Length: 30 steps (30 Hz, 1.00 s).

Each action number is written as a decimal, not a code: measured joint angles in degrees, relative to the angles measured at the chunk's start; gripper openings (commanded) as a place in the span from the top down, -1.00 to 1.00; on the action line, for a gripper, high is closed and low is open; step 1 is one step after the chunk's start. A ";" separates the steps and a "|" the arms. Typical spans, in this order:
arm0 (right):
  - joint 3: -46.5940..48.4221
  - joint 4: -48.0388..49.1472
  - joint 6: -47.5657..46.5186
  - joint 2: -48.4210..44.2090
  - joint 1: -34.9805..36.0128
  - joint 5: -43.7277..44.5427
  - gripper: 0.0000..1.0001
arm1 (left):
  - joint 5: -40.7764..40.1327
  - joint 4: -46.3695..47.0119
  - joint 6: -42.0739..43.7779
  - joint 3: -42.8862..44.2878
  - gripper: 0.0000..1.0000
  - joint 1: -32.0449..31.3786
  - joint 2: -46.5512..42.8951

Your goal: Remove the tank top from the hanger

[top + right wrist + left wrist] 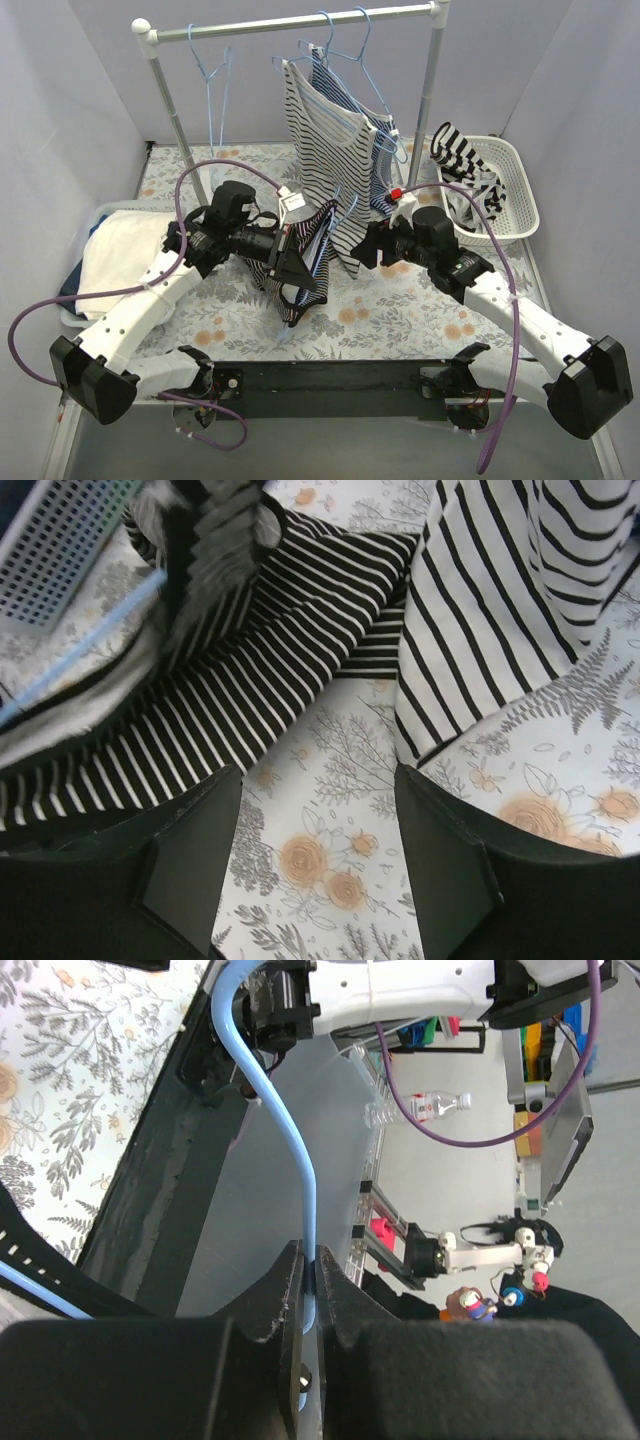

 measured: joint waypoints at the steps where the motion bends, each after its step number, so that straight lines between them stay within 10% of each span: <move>1: -0.09 0.90 0.63 0.09 0.42 0.00 -0.43 | 0.37 0.68 -0.20 -0.76 1.00 -0.31 0.37; 30: -3.91 30.99 14.86 6.95 1.99 2.36 -0.05 | 2.73 11.87 -7.89 -6.69 1.00 -2.40 0.52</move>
